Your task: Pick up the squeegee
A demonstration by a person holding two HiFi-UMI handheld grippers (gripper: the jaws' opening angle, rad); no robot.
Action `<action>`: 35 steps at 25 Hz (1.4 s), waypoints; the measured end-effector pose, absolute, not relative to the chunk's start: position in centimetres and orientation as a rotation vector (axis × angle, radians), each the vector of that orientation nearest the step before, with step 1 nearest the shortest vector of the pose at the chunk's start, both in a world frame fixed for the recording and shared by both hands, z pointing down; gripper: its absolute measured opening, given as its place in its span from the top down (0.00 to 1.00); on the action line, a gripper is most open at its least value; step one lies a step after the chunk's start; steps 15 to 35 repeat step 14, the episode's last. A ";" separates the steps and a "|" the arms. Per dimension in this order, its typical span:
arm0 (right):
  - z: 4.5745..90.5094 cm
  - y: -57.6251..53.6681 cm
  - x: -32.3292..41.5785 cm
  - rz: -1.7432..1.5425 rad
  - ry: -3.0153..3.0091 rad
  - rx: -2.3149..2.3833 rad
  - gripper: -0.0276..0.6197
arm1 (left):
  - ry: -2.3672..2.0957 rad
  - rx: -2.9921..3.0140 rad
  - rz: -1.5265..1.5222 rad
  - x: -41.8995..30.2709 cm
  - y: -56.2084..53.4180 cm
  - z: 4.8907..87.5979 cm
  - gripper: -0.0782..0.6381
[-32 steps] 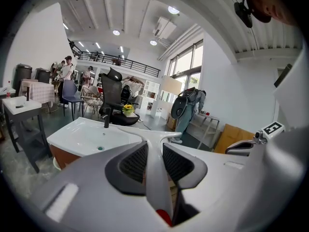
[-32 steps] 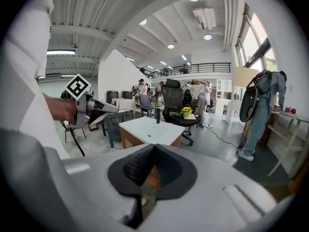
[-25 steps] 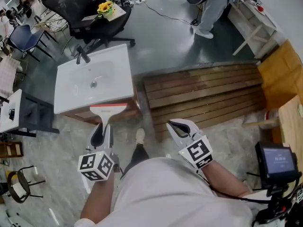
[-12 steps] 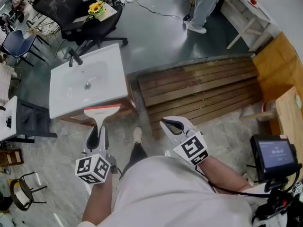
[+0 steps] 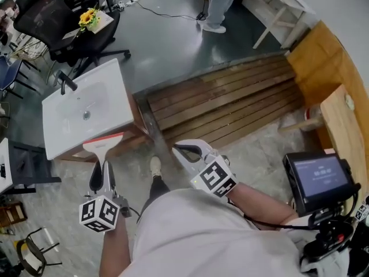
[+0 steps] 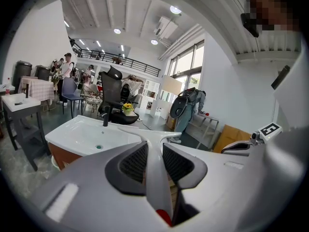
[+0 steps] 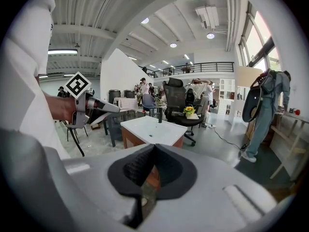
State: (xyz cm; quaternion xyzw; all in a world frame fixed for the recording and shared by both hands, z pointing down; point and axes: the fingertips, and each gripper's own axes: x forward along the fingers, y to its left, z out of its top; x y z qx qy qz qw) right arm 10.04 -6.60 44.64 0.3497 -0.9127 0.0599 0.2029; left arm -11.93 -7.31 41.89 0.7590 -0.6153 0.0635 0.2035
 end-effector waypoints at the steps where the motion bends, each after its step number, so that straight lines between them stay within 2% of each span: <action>1: 44.7 -6.6 10.1 0.168 -2.547 0.977 0.95 | -1.715 2.118 0.178 -11.9 -7.3 42.0 0.74; 35: 45.0 -6.7 10.2 0.153 -2.543 0.966 0.95 | -1.732 2.100 0.173 -12.3 -7.1 42.3 0.74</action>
